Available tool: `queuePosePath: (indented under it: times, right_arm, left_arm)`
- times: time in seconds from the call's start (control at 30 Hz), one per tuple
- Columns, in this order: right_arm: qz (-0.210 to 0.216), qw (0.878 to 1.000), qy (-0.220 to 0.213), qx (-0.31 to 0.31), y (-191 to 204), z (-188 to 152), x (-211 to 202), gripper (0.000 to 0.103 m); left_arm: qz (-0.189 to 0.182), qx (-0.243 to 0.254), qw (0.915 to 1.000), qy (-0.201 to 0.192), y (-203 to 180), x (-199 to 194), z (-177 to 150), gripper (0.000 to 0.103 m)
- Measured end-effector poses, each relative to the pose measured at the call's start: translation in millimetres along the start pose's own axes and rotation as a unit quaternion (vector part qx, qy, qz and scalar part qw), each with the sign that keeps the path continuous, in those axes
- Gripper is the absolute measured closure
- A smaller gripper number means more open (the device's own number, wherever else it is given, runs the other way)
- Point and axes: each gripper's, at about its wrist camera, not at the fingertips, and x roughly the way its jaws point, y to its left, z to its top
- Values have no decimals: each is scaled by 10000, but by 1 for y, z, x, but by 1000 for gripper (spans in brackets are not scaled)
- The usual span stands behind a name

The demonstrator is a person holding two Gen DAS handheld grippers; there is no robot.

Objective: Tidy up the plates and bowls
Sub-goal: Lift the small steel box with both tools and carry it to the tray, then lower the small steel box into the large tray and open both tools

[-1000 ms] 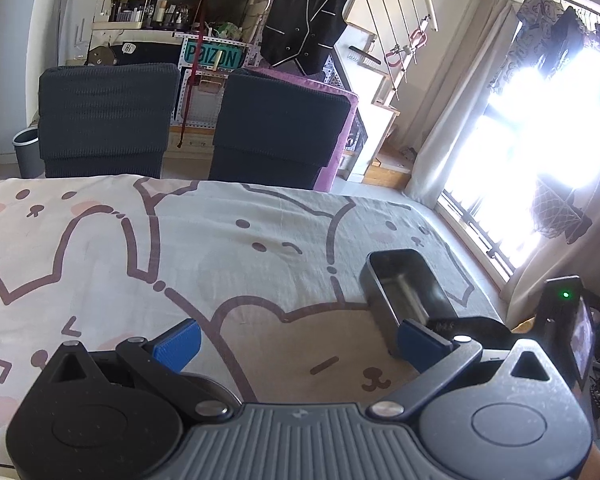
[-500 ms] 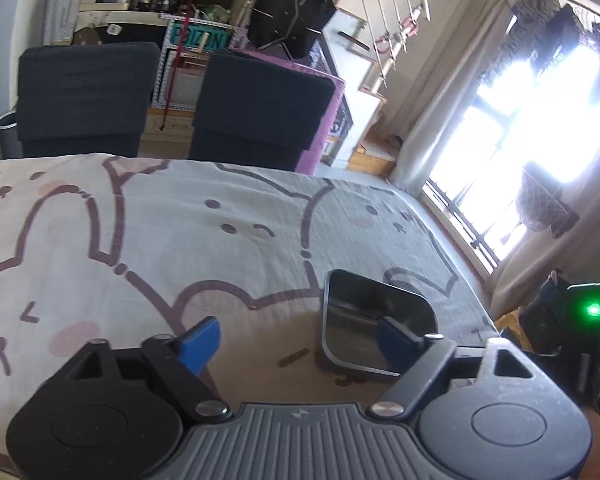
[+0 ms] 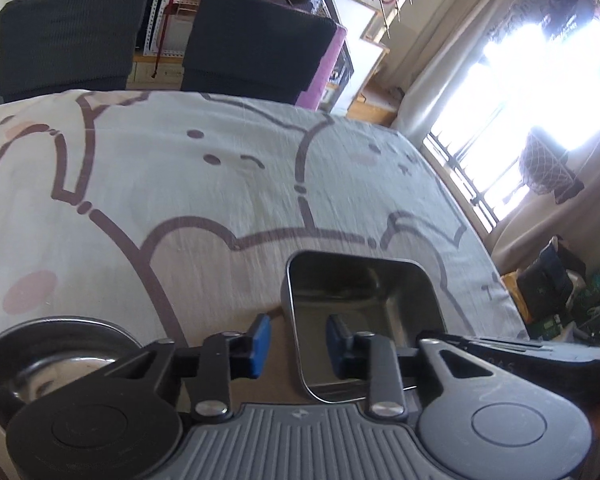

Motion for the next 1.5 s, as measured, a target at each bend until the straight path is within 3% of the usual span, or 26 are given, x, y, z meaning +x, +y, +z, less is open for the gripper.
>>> queuePosePath:
  times: [0.17, 0.27, 0.47, 0.87, 1.2, 1.5]
  right_arm:
    - [35, 10000, 16, 29, -2, -2, -2, 100]
    - [24, 10000, -4, 27, -2, -3, -3, 100]
    - [61, 9997, -227, -18, 3, -3, -16, 100]
    - [81, 9971, -758, -18, 19, -19, -96, 100]
    - [66, 9981, -576, -191, 40, -61, -135, 99]
    - [-123, 9971, -280, -693, 61, -97, -140, 98]
  left_arm:
    - [79, -156, 9998, 95, 2, 10, -2, 95]
    - [116, -246, 9996, 67, 2, 10, -1, 99]
    - [60, -140, 9997, -193, -6, -13, 3, 99]
    - [-192, 154, 9986, -475, -28, -90, -10, 98]
    - [-290, 233, 9988, -332, -23, -131, -46, 97]
    - [-181, 335, 9993, 40, -14, -131, -81, 97]
